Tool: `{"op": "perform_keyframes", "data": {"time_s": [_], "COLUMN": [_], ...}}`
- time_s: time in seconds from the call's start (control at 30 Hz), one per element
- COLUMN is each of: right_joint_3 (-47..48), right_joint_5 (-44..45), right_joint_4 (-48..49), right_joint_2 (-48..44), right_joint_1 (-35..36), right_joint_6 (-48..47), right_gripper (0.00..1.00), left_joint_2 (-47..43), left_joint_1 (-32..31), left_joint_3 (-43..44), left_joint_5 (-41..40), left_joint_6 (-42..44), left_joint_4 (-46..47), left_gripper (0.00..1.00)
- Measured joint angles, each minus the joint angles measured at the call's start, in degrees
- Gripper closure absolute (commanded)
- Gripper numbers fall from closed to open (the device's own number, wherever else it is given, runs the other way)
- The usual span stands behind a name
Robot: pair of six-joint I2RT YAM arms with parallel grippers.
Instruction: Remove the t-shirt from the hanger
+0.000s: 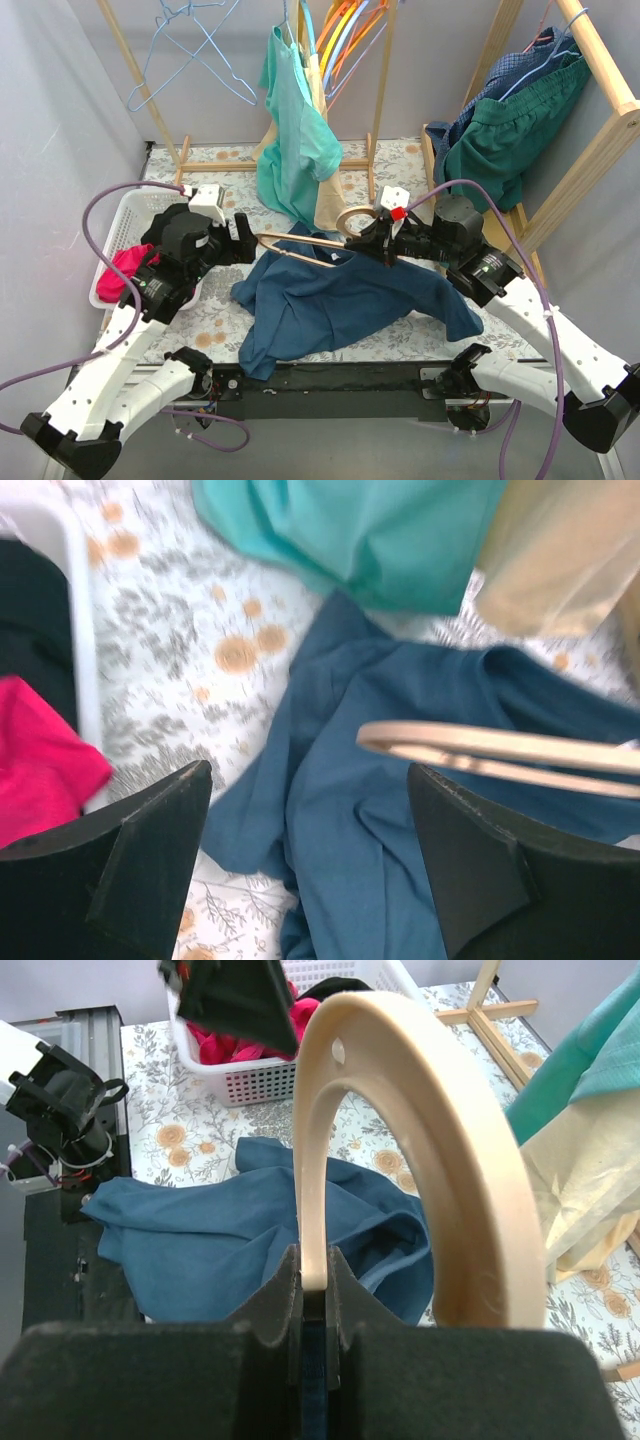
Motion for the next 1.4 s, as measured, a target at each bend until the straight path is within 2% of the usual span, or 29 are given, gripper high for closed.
{"op": "perform_keyframes", "data": {"time_s": [0.13,0.4,0.63,0.83,1.23,1.33,1.37,1.4], "right_joint_3": [0.0,2.0,3.0,3.2,3.2,3.2,3.2,3.2], "right_joint_5": [-1.7,-9.5,-15.9,-20.2,-23.6,-23.5,-23.3,-23.1], "right_joint_4": [-0.2,-5.8,-6.4,-5.8,-0.4,0.7,0.7,0.7], "right_joint_2": [1.2,5.8,6.2,6.2,6.2,6.2,6.2,6.2], "right_joint_1": [0.0,0.0,0.0,0.0,-0.1,-0.1,-0.1,-0.1], "right_joint_6": [-0.1,-1.8,-2.0,-1.7,1.3,1.9,2.2,2.4], "right_gripper": [0.99,0.99,0.99,0.99,0.99,0.99,0.99,0.99], "left_joint_2": [-0.5,-1.6,2.1,4.5,4.0,4.0,4.0,3.9], "left_joint_1": [0.2,0.2,0.2,-0.2,-2.4,-2.6,-2.7,-2.8], "left_joint_3": [6.4,8.8,7.7,5.0,4.1,4.1,4.1,4.1], "left_joint_5": [0.9,28.5,40.6,47.6,51.7,51.8,51.9,51.9], "left_joint_6": [3.2,13.9,16.0,15.6,15.5,15.5,15.4,15.4], "left_joint_4": [-1.6,-4.8,-3.6,-1.1,0.4,0.4,0.4,0.4], "left_gripper": [0.19,0.18,0.22,0.31,0.45,0.59,0.79,0.87]}}
